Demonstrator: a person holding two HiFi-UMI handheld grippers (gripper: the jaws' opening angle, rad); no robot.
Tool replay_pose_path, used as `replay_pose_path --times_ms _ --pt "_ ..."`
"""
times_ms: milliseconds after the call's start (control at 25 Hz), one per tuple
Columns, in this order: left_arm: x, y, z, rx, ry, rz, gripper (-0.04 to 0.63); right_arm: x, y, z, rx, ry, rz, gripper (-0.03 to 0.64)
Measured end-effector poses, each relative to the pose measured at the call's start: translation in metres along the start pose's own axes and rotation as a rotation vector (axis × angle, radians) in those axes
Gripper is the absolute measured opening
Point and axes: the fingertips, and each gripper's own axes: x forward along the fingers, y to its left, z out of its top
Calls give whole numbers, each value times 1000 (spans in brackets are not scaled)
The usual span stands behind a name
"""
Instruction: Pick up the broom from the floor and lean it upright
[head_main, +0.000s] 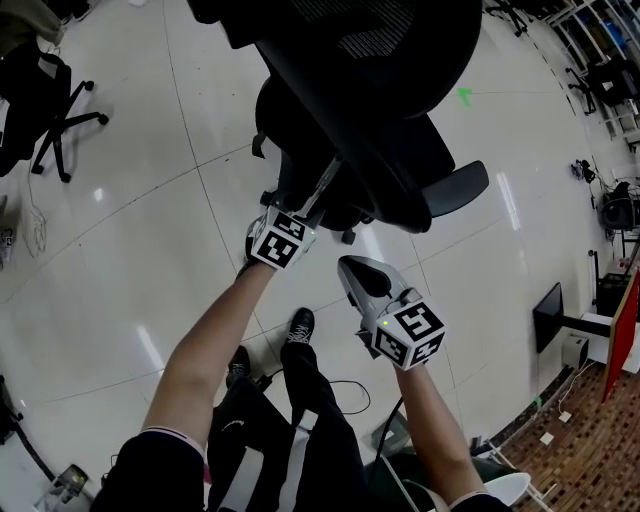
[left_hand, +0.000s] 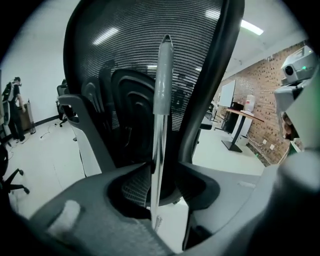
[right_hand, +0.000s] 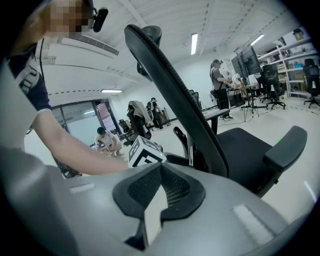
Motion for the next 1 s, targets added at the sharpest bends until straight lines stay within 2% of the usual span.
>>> replay_pose_path --times_ms 280,480,760,920,1000 --pt "-43 -2 4 -16 -6 -61 149 -4 24 17 8 -37 -39 3" --pt "-87 -17 21 -34 -22 -108 147 -21 34 29 1 -79 -113 3" --pt "-186 -51 40 0 -104 -158 104 -46 75 25 89 -146 -198 3" --pt "-241 -63 50 -15 -175 -161 70 -53 111 27 73 -155 -221 3" --pt "-265 -67 54 -34 -215 -164 28 -57 126 31 65 -173 -245 3"
